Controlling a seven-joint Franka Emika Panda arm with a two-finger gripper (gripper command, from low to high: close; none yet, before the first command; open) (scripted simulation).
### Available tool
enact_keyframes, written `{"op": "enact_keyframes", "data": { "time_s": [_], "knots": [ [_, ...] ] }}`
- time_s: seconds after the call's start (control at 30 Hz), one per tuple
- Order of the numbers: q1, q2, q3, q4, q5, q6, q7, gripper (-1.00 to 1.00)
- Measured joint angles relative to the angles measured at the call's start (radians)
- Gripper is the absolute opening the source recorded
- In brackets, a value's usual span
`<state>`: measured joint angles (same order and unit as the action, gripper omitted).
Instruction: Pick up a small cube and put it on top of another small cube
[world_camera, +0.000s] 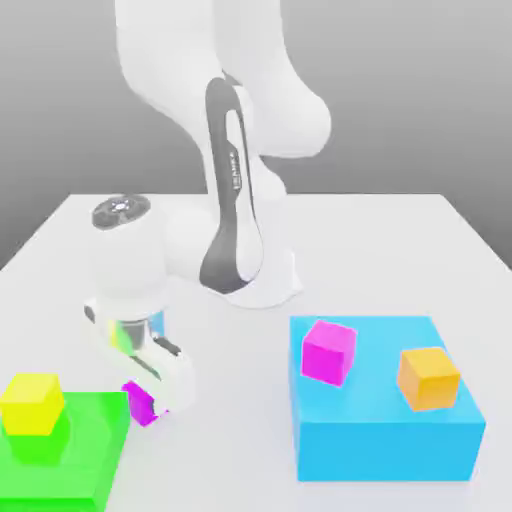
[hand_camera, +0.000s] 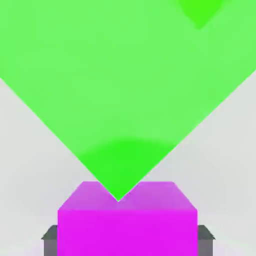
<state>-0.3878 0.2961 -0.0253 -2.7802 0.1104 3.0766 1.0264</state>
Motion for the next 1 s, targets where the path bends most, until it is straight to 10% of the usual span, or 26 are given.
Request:
{"op": "enact_keyframes", "data": {
  "time_s": [0.3, 0.73, 0.87, 0.9, 1.0],
  "knots": [
    [0.024, -0.233, -0.037, -0.042, -0.09, -0.191, 0.068, -1.0],
    [0.501, -0.438, 0.286, 0.257, -0.047, -0.687, 0.163, -1.0],
    [0.538, -0.354, 0.336, 0.259, -0.083, -0.61, 0.203, -1.0],
    [0.542, -0.328, 0.336, 0.251, -0.093, -0.577, 0.212, 1.0],
    [0.542, -0.328, 0.336, 0.251, -0.093, -0.577, 0.212, 1.0]
  ]
}}
